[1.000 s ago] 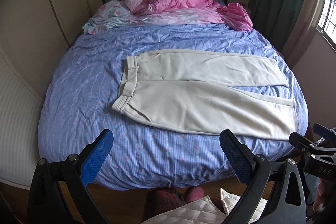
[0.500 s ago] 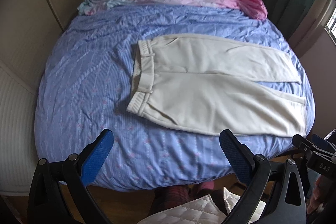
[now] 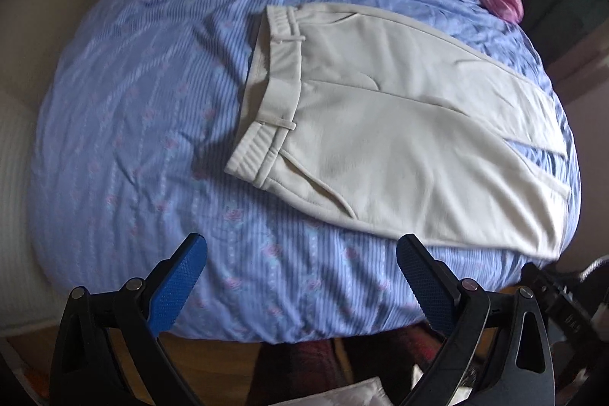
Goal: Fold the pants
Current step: 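Lower both tools to the trouser hems and close both grippers on them, then lift the hems with both grippers and fold them over toward the waistband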
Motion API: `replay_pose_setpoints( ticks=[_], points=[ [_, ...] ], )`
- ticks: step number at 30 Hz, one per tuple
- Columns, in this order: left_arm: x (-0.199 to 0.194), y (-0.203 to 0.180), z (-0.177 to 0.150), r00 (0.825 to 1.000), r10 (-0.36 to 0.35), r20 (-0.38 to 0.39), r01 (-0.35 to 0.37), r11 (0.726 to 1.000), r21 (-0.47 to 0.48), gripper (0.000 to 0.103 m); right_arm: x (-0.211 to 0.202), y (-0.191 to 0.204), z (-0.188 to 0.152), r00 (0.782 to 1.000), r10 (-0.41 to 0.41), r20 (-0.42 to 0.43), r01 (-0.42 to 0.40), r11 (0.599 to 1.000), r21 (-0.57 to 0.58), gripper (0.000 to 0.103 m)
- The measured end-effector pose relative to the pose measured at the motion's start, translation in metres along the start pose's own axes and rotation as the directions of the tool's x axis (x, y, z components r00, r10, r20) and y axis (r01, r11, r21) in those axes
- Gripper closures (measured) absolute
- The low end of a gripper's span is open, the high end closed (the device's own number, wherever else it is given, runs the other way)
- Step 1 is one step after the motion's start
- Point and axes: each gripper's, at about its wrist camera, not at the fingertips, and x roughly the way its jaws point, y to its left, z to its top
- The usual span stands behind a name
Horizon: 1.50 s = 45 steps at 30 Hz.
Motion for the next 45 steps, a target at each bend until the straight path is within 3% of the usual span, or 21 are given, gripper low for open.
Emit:
replay_pose_setpoints(
  ticks=[2,6,12,23,32,34,35,37,39,40,43,45],
  points=[
    [0.015,0.002,0.001,1.000,-0.005,-0.001,0.005,1.000,-0.031,0.002,0.020,-0.004,0.004,0.999,0.007,-0.031,-0.006,1.000,0.026,0.002],
    [0.052,0.007,0.004,0.994,-0.051,-0.092,0.043,0.995,-0.092,0.002,0.050,-0.016,0.010,0.997,0.033,-0.072,-0.025,0.993,0.115,0.003],
    [0.099,-0.002,0.008,0.983,-0.044,-0.178,0.033,0.997,-0.063,0.003,0.099,-0.032,0.011,0.993,-0.003,-0.120,0.024,0.985,0.170,0.005],
    [0.156,-0.008,0.027,0.964,-0.081,-0.254,0.043,0.988,-0.152,0.008,0.160,-0.058,0.017,0.982,0.000,-0.190,0.062,0.945,0.321,0.009],
    [0.187,0.003,0.031,0.947,-0.132,-0.293,0.051,0.962,-0.268,0.024,0.191,-0.067,0.037,0.976,0.014,-0.218,0.066,0.932,0.355,0.012],
    [0.191,0.003,0.035,0.947,-0.133,-0.292,0.053,0.962,-0.267,0.035,0.196,-0.069,0.041,0.976,0.017,-0.218,0.062,0.935,0.349,0.014],
    [0.191,0.001,0.038,0.947,-0.139,-0.290,0.060,0.962,-0.266,0.039,0.198,-0.069,0.044,0.975,0.019,-0.219,0.060,0.936,0.347,0.017],
    [0.192,-0.005,0.045,0.945,-0.160,-0.285,0.081,0.959,-0.271,0.060,0.198,-0.068,0.041,0.976,0.022,-0.219,0.056,0.937,0.345,0.026],
    [0.190,-0.006,0.048,0.944,-0.176,-0.278,0.095,0.954,-0.283,0.075,0.198,-0.068,0.047,0.976,0.039,-0.215,0.040,0.936,0.351,0.041],
    [0.189,-0.007,0.048,0.944,-0.182,-0.274,0.100,0.952,-0.288,0.081,0.197,-0.069,0.048,0.976,0.047,-0.214,0.031,0.937,0.349,0.055],
    [0.179,-0.011,0.049,0.951,-0.171,-0.259,0.095,0.954,-0.284,0.088,0.193,-0.071,0.059,0.975,0.059,-0.212,0.013,0.946,0.324,0.081],
    [0.167,-0.016,0.044,0.958,-0.152,-0.243,0.087,0.962,-0.259,0.089,0.186,-0.074,0.066,0.978,0.077,-0.196,-0.012,0.949,0.314,0.087]
  ],
)
